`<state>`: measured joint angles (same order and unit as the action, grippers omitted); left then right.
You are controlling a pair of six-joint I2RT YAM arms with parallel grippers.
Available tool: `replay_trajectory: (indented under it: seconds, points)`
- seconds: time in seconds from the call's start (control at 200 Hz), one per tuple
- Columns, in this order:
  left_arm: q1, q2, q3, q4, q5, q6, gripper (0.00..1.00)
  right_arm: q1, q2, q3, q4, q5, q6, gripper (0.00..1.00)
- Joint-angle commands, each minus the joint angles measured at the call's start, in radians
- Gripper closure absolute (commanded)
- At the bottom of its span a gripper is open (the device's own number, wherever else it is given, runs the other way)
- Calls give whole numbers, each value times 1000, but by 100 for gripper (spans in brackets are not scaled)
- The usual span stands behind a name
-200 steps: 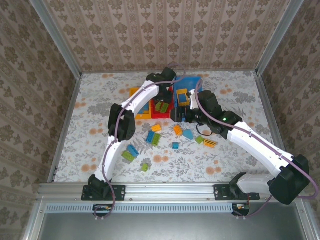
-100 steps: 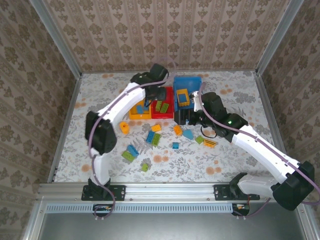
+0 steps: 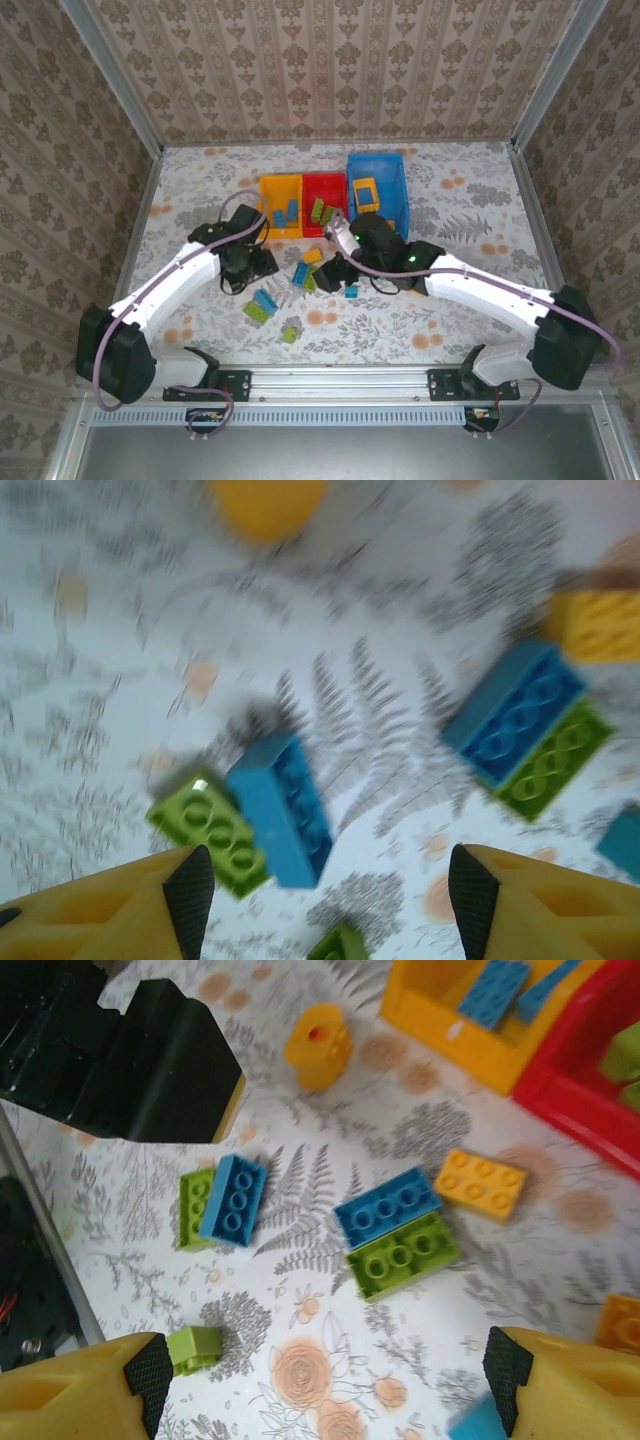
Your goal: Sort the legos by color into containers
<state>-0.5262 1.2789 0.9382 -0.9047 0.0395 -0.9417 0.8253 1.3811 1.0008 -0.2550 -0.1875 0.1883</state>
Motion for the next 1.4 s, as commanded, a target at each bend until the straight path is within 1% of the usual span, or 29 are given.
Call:
replay_trajectory:
  seconds: [0.0,0.1,0.19,0.24,0.42,0.58,0.69,0.86,0.98,1.185,1.395]
  points:
    - [17,-27,-86,34,100,-131,32,32,60,-1,86,-61,-7,15]
    - [21,1,-110,69,108,-132,30,52,95,2,88,-84,-7,15]
    - [29,41,-118,99,108,-115,30,60,111,-2,91,-101,-5,15]
    - [36,63,-123,116,112,-104,32,63,114,-2,90,-107,-2,15]
    - [55,119,-129,159,126,-71,43,62,110,-3,82,-101,-3,15]
    - [57,161,-116,160,137,-51,47,63,109,-2,77,-93,6,15]
    - [58,188,-109,161,148,-44,47,63,108,-2,76,-87,11,15]
    - [48,222,-96,190,150,-38,48,62,110,-3,73,-84,16,15]
    - [39,267,-54,208,138,-23,49,62,113,-5,73,-84,20,15]
    - [10,368,42,167,118,25,49,62,114,-5,70,-80,24,15]
    - [-21,397,43,154,122,52,55,60,105,-10,66,-67,33,15]
